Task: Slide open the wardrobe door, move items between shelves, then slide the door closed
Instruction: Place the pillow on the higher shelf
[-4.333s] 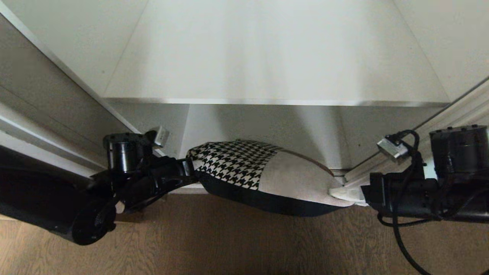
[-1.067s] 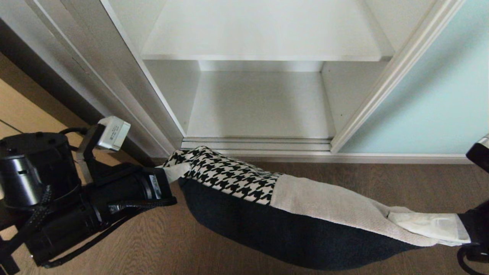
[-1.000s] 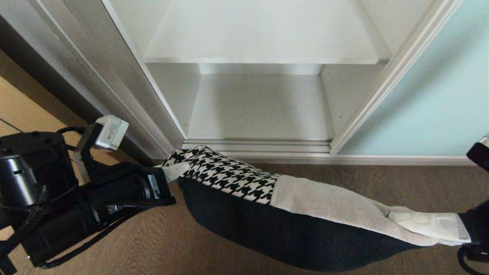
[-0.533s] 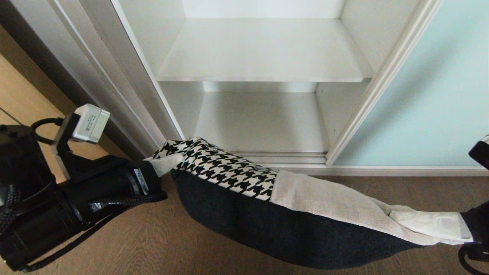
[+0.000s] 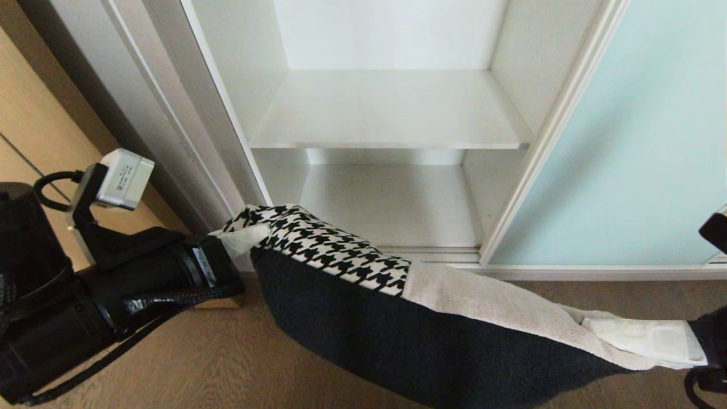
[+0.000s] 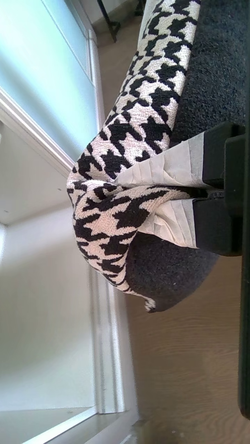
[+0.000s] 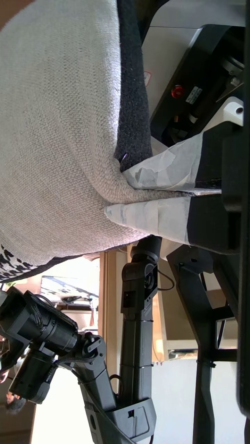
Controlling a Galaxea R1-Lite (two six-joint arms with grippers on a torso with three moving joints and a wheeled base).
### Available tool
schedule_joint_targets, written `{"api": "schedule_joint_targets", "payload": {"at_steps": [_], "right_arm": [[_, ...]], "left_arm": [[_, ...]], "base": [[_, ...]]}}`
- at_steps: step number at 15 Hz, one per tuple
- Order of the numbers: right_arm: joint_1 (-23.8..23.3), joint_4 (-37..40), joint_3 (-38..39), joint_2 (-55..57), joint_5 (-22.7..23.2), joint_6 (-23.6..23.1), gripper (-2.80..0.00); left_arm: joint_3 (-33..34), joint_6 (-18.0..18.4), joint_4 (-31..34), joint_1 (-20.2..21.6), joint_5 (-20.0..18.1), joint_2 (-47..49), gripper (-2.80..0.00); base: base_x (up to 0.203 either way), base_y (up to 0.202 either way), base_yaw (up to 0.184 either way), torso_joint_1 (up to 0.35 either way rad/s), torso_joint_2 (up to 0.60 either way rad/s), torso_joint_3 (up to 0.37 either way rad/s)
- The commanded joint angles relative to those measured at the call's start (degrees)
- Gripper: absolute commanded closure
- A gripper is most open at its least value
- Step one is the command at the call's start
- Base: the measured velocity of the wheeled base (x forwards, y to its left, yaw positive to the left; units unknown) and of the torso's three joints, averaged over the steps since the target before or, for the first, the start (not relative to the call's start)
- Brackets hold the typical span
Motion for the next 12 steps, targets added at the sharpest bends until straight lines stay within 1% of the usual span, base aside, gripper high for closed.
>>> {"api": "schedule_joint_targets", "payload": {"at_steps": [1,12], "right_arm": [[0.0,-0.1,-0.1,0.0,0.1,0.2,0.00],[0.1,-0.5,0.0,-0.2,0.1,0.2,0.00]], "left_arm": [[-0.2,-0.1,-0.3,0.0,0.0,-0.2,0.00],[0.4,0.0,-0.3,0.0,-0.2,-0.7,0.00]], "base": [[0.000,0.000,0.000,0.000,0.00,0.196],[0.000,0.000,0.000,0.004,0.00,0.205]]}}
